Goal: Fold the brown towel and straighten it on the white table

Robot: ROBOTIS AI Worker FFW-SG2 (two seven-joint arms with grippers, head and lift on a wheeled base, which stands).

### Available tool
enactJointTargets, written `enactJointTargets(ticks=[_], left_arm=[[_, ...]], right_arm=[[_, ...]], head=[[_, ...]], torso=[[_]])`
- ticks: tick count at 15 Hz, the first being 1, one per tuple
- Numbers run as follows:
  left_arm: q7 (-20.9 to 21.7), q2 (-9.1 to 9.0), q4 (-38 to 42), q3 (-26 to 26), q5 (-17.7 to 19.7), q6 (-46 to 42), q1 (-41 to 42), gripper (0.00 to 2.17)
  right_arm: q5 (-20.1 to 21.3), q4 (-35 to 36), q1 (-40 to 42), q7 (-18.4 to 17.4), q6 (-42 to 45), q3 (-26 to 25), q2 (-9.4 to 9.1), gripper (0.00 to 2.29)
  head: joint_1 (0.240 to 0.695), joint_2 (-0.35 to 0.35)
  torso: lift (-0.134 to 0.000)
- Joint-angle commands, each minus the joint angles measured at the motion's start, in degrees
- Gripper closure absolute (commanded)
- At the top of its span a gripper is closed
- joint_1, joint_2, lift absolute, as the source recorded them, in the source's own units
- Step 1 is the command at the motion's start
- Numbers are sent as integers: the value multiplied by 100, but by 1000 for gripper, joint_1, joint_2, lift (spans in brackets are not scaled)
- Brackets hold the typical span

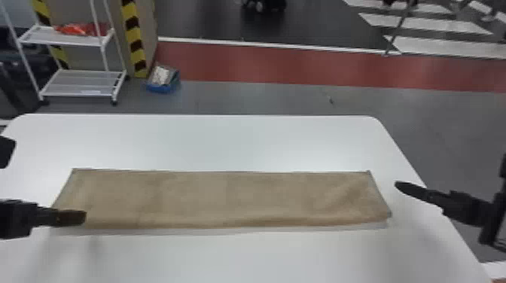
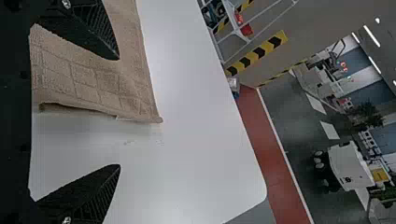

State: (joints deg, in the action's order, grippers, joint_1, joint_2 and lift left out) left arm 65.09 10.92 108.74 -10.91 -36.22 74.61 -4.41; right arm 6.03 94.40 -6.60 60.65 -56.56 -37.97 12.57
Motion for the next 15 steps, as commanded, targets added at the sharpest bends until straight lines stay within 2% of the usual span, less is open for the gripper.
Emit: enactJointTargets(ticks=[1,3,5,8,13,15], left_arm=[[109,-20,7,-17,-140,24,-43,414],[83,-55,86,-96,-70,94,-166,414],[-119,-73,59,-43,45,94,-368,414],[-673,-134,-380,27,97,-29,-640,414],[-1077,-125,-1241,27,97,-662,-1010,414],[-1060,-117,-1435,1,106,-697,-1133,417]], right_arm=[[-5,9,0,0,0,0,0,53],[-5,9,9,0,0,18,-9,53],[-5,18,44,0,0,9,-18,53],[-5,18,53,0,18,-9,-18,53],[-5,18,44,0,35,-9,-9,53],[-5,18,44,0,70,-9,-9,49]], head=[[695,-131],[695,-131],[695,-126],[695,-120],[695,-103],[695,-96]], torso=[[-124],[-124],[-124],[-124],[-124],[-124]])
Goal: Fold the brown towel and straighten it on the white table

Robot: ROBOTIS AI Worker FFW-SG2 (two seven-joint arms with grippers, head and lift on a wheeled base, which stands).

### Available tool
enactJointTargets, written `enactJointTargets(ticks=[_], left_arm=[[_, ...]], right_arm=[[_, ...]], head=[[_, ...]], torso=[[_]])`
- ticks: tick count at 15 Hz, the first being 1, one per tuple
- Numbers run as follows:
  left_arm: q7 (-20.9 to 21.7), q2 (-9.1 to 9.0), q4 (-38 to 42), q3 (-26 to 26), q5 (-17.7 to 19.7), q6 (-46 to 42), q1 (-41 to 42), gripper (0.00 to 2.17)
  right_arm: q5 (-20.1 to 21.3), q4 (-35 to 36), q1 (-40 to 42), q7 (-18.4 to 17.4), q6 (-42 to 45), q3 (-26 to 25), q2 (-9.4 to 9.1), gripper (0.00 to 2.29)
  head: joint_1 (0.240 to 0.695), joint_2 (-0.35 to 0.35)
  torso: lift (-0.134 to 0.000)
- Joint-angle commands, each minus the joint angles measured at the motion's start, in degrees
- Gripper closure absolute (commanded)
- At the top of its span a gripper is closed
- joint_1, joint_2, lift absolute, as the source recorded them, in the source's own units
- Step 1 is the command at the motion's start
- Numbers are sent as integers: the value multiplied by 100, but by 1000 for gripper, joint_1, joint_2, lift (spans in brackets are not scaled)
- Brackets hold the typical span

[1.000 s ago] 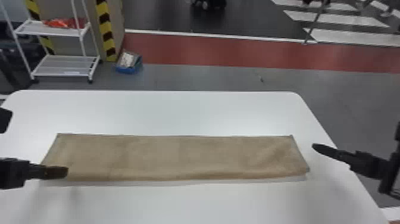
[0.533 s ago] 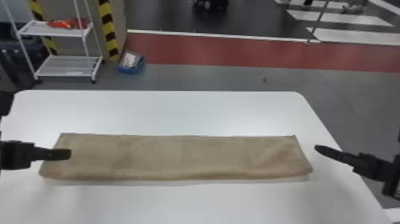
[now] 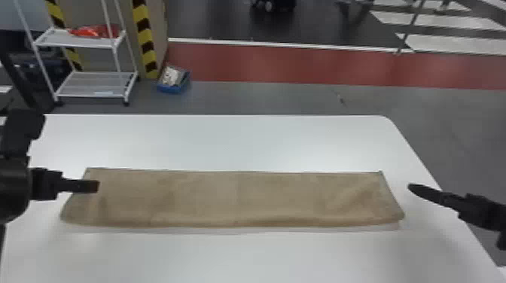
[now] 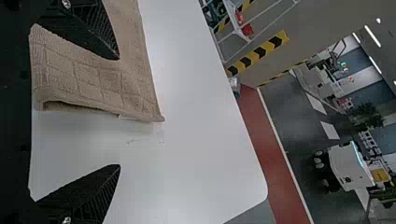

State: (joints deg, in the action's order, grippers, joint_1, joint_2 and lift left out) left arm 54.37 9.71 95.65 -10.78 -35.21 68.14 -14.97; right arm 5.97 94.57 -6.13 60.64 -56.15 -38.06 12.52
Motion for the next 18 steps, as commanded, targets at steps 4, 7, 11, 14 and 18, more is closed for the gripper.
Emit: enactJointTargets(ticks=[4,7,11,14,18], left_arm=[[109,22,-415,5,-100,-32,-173,417],[197,84,-565,-12,-109,-15,-243,417],[425,172,-626,-38,-127,126,-278,417],[654,181,-653,-91,-135,143,-287,829],[742,181,-644,-100,-135,143,-287,1808]], right_arm=[[9,-9,-3,0,29,0,5,53],[9,0,-3,0,29,0,23,49],[9,0,-11,0,29,27,32,49],[18,0,-20,0,11,44,23,49],[27,0,-20,0,11,9,32,49]], head=[[695,-94],[695,-92],[695,-88],[695,-87],[695,-87]], torso=[[-124],[-124],[-124],[-124],[-124]])
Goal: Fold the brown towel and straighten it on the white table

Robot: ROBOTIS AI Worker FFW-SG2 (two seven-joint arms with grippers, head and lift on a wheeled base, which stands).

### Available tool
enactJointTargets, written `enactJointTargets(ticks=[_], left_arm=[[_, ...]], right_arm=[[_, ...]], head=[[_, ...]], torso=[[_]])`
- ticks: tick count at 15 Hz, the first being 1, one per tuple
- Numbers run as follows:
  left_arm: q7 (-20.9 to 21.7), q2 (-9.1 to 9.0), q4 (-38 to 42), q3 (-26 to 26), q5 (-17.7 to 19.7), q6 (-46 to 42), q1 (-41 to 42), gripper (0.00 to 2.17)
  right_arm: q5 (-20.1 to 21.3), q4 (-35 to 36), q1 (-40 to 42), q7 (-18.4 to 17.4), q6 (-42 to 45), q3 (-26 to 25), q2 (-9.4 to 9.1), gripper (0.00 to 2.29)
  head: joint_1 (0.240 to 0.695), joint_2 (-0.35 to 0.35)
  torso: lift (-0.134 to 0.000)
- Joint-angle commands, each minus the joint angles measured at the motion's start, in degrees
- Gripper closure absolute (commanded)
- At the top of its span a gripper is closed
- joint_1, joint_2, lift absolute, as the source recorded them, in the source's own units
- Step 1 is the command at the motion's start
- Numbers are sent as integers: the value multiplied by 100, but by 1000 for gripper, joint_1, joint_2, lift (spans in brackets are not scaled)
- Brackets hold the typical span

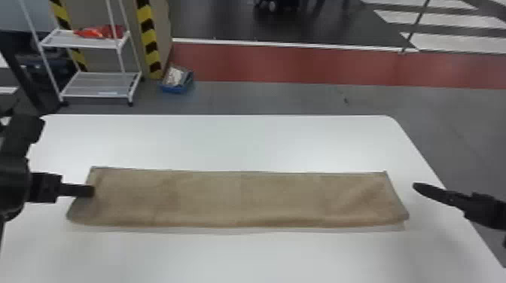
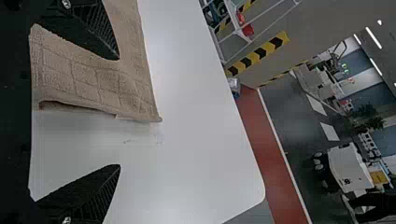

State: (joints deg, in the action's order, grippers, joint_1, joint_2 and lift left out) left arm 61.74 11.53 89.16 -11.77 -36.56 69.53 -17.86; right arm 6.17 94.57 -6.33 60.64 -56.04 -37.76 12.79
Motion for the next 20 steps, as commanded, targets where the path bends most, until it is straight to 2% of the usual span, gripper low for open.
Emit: enactJointTargets(ticks=[1,2,3,7,9,11,13,16,20], left_arm=[[40,-1,5,-1,0,5,2,1949],[119,-1,5,8,-35,5,2,2091],[233,-1,5,8,-71,5,2,2138],[655,7,84,-45,-123,5,20,2138],[971,-1,374,-212,-79,57,37,2138],[1103,-28,726,-326,-79,180,125,2138],[1411,16,857,-493,-115,215,46,2138],[1622,254,910,-739,-123,215,-77,2142],[1674,737,875,-932,-132,198,-182,2138]], right_arm=[[7,0,0,0,0,-30,-5,49],[-1,-9,9,0,0,-30,-5,53],[-1,-9,9,0,18,-30,4,53],[-10,-35,18,0,36,-38,-5,49],[-10,-35,18,0,36,-38,4,53],[-1,-44,9,0,36,-38,4,49],[-1,-62,9,0,53,-38,-5,53],[-1,-88,9,0,123,-38,-5,53],[-1,-141,0,0,194,-38,4,49]], head=[[695,-90],[695,-91],[695,-93],[695,-108],[695,-111],[695,-115],[695,-117],[695,-109],[695,-60]], torso=[[-124],[-124],[-124],[-124],[-124],[-124],[-124],[-124],[-124]])
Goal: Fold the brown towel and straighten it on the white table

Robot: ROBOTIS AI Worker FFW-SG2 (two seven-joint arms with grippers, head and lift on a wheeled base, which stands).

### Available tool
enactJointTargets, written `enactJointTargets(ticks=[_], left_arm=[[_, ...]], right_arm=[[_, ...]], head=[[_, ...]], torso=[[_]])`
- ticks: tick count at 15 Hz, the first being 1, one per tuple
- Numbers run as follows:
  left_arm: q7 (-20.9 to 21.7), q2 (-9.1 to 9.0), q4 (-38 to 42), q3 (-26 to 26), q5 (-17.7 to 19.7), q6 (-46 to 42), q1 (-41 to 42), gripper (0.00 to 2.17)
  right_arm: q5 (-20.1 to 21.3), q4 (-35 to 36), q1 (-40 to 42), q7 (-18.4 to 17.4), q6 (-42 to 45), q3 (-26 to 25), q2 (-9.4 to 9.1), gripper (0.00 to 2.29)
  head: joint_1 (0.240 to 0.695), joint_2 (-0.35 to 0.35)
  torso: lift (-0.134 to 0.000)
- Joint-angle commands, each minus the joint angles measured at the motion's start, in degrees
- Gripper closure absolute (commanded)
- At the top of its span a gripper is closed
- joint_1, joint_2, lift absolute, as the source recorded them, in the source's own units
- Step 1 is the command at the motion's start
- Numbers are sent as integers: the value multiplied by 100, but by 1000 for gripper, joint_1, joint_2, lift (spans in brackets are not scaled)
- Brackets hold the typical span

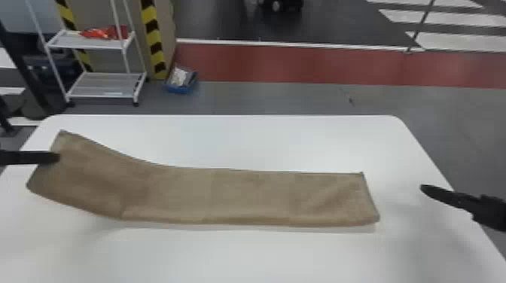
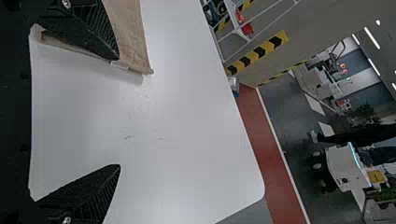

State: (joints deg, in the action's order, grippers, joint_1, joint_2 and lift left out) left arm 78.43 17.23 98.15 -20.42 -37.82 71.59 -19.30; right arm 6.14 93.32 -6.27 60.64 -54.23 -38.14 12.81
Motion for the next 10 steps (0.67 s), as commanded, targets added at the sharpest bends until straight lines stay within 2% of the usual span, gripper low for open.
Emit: enactJointTargets(ticks=[1,2,4,5,7,10], left_arm=[[41,211,-24,-85,21,9,-47,2138],[120,211,11,-94,30,26,-47,2142],[296,35,389,-23,117,642,41,2138],[349,-105,697,73,197,993,111,2142],[384,-571,1330,443,214,1749,190,2142],[120,-1046,1875,1198,197,1844,208,2142]], right_arm=[[2,-24,-14,0,13,0,2,53],[2,-24,-14,0,30,0,-7,49],[-7,-24,-14,0,30,0,-16,49],[-7,-24,-5,0,30,-9,-25,53],[-7,-24,39,0,66,-62,-25,53],[-16,-16,74,26,66,-185,-25,49]], head=[[695,-49],[695,-25],[695,-20],[695,-24],[695,-73],[695,-163]], torso=[[-124],[-124],[-124],[-124],[-124],[-124]])
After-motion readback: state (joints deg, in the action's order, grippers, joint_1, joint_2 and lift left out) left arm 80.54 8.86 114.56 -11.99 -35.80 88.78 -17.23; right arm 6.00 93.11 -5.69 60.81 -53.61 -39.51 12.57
